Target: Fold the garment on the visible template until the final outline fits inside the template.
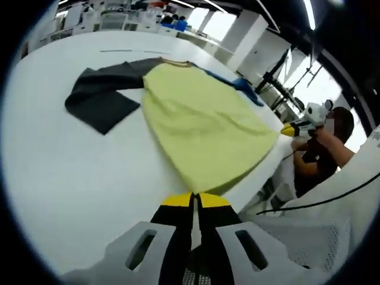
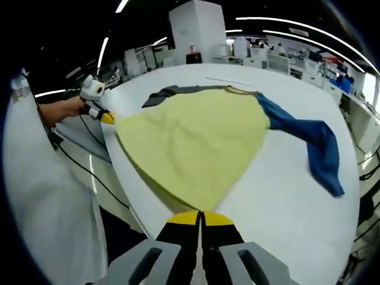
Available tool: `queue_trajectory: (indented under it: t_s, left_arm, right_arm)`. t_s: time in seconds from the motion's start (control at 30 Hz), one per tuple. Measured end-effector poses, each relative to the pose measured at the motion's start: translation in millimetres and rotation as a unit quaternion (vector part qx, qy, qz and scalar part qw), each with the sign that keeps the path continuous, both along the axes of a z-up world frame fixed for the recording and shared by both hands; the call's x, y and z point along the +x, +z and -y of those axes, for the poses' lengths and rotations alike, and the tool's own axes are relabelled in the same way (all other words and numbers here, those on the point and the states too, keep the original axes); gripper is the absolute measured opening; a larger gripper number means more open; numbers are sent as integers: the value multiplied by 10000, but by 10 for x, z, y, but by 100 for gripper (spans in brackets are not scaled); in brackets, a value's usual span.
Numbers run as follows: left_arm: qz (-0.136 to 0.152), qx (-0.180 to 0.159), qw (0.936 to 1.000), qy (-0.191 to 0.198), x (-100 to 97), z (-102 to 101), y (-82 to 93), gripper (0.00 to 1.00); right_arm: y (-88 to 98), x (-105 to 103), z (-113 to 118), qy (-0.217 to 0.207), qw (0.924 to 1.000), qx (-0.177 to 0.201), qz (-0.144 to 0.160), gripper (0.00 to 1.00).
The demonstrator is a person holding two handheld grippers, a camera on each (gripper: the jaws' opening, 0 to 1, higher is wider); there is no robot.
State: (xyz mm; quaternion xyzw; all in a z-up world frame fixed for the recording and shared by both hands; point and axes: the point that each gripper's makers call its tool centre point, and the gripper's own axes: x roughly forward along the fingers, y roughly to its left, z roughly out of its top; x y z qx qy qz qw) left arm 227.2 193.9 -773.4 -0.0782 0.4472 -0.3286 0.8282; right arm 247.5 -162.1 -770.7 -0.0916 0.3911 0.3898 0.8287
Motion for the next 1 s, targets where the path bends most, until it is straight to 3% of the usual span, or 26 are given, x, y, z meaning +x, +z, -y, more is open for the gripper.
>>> queue_trajectory:
  t_s: [0.27,1.0]
  left_arm:
    - [-184,47,9998,-49,-106,-44,-96,0]
    - [-84,-48,10000,11,-81,-49,-27,0]
  right_arm:
    - [-85,-59,15,-21,9999,-35,-146,0]
    - [-135,-127,56,-47,9993,-178,-313,0]
